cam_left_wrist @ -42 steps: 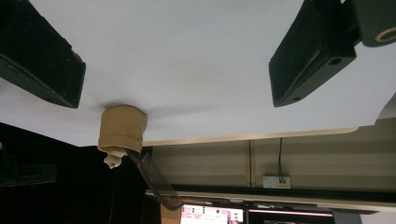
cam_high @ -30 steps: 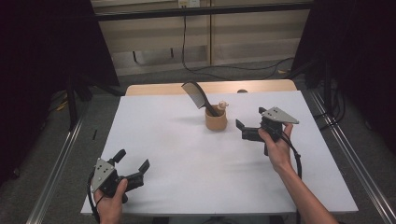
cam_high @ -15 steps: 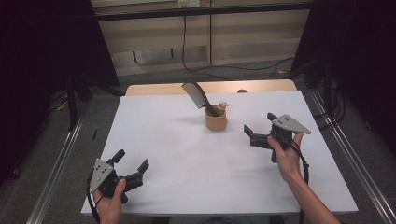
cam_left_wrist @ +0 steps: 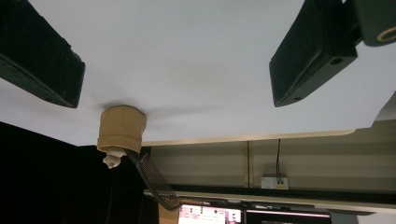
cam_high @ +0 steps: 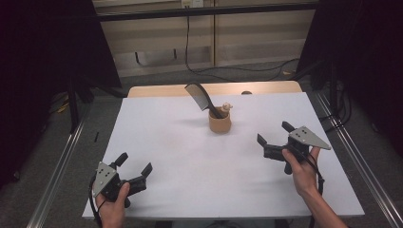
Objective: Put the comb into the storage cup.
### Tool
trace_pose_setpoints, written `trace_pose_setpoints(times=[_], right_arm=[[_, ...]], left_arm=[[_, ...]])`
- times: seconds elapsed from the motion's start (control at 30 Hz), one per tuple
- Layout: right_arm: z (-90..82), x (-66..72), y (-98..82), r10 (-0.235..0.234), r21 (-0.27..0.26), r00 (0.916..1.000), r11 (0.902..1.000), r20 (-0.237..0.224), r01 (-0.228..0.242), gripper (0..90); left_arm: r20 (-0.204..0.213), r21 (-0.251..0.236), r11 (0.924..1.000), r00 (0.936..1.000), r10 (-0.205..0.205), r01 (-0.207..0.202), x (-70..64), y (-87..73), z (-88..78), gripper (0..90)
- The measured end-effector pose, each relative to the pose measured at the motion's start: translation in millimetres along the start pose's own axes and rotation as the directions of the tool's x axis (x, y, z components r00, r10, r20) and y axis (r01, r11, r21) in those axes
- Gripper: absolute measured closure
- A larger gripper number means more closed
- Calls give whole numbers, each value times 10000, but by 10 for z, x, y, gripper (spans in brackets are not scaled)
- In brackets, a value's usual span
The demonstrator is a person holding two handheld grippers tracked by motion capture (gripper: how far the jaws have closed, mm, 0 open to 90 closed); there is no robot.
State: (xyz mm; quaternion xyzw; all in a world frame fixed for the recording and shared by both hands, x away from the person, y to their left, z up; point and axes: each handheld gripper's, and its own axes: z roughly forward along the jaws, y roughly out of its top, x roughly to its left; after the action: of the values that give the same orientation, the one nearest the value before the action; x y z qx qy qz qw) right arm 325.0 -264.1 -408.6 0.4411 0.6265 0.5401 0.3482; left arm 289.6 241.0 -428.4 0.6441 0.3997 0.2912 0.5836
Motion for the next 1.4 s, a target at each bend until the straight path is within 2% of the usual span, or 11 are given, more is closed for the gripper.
trace_pose_setpoints(times=[0.2, 0.43, 0.63, 0.97, 1.3, 1.4], right_arm=[[-132, -37, -42, -66, -77, 9995, 9999, 294, 68, 0], [-264, -27, -106, -211, -25, 9991, 9998, 381, 212, 0], [-373, -33, -160, -130, -17, 9983, 9999, 559, 131, 0], [-563, -59, -234, -192, 2, 9958, 9998, 896, 193, 0], [-732, -112, -290, -294, 74, 9920, 9996, 1225, 288, 0], [-781, -152, -330, -157, 59, 9908, 9999, 1345, 150, 0]], left_arm=[[-25, 7, 10000, 10000, 17, -17, -14, 5, -7, 36], [-60, 14, 10000, 10000, 24, -24, -23, 16, -15, 36], [-36, -69, 9999, 10000, -92, 92, -28, 13, -19, 36], [-57, 15, 10000, 10000, 53, -53, -25, 6, -22, 35], [-82, 25, 10000, 10000, 6, -5, -35, 1, -23, 36], [-103, 55, 10000, 9999, 64, -63, -38, 1, -26, 36]])
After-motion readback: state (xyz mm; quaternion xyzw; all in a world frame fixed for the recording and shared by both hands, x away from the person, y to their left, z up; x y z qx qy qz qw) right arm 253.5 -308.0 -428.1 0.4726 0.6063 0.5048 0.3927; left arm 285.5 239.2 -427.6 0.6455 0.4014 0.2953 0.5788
